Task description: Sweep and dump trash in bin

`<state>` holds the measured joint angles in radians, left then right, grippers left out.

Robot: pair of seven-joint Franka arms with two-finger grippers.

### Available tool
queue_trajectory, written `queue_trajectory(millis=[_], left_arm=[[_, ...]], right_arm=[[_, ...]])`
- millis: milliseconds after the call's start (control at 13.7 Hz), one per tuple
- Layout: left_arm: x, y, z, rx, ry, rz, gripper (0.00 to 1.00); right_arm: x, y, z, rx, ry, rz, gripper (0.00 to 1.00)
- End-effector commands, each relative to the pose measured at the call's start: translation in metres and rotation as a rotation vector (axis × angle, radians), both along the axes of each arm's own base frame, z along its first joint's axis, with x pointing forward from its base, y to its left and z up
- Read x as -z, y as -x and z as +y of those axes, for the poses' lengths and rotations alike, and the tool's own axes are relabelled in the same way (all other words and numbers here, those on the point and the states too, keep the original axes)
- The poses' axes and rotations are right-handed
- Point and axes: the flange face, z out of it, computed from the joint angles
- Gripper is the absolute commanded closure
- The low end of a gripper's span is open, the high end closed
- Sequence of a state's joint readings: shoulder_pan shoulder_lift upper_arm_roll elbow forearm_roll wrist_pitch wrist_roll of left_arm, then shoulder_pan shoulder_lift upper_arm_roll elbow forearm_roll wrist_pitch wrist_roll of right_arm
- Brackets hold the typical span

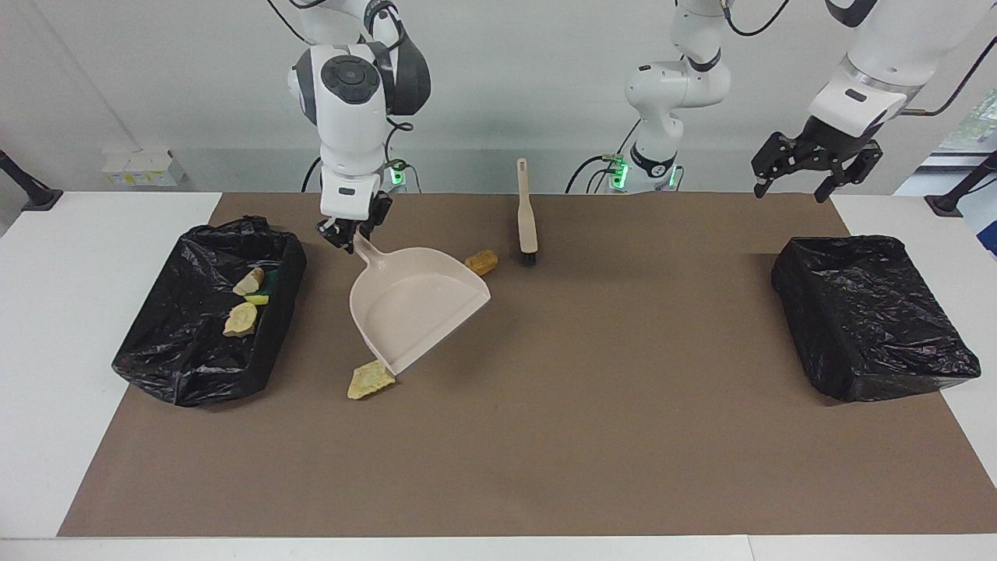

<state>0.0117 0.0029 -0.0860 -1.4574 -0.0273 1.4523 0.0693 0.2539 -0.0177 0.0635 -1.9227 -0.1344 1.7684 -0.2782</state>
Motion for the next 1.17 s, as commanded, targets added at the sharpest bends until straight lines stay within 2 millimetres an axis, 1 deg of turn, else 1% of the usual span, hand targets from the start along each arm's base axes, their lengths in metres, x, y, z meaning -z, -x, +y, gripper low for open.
queue_trajectory(millis=[0,146,292,365,438,511,584,657,803,950,1023,1096], left_arm=[[-0.007,0.001,0.019,-0.02,-0.021,0.006,0.0],[-0.006,0.0,0.024,-0.034,-0.022,0.011,0.0],[-0.006,0.0,0.024,-0.028,-0.06,0.01,0.0],[-0.005,0.001,0.024,-0.03,-0.061,0.011,0.0],[-0.005,0.002,0.025,-0.03,-0.06,0.012,0.0],[-0.005,0.003,0.024,-0.028,-0.06,0.012,0.0],[-0.004,0.003,0.023,-0.029,-0.06,0.011,0.0],[-0.004,0.006,0.022,-0.029,-0.061,0.014,0.0],[-0.003,0.007,0.021,-0.031,-0.062,0.014,0.0],[-0.004,0.006,0.02,-0.031,-0.061,0.002,0.0],[-0.007,0.007,0.023,-0.034,-0.061,-0.002,0.0],[-0.015,0.012,0.025,-0.042,-0.061,-0.017,0.0]], right_arm=[[0.012,0.004,0.043,0.225,-0.02,-0.006,1.0],[0.028,0.01,0.085,0.381,-0.033,0.0,1.0],[0.047,0.013,0.13,0.469,-0.02,-0.006,1.0],[0.052,0.01,0.147,0.525,-0.023,-0.015,1.0],[0.062,0.009,0.165,0.57,-0.029,-0.01,1.0],[0.066,0.003,0.18,0.633,-0.063,-0.006,1.0],[0.077,-0.001,0.194,0.682,-0.073,0.01,1.0],[0.089,-0.01,0.208,0.716,-0.087,0.033,1.0],[0.106,-0.03,0.23,0.755,-0.128,0.073,1.0],[0.114,-0.045,0.244,0.79,-0.164,0.097,1.0],[0.12,-0.045,0.249,0.785,-0.163,0.105,1.0],[0.126,-0.038,0.26,0.769,-0.16,0.118,1.0]])
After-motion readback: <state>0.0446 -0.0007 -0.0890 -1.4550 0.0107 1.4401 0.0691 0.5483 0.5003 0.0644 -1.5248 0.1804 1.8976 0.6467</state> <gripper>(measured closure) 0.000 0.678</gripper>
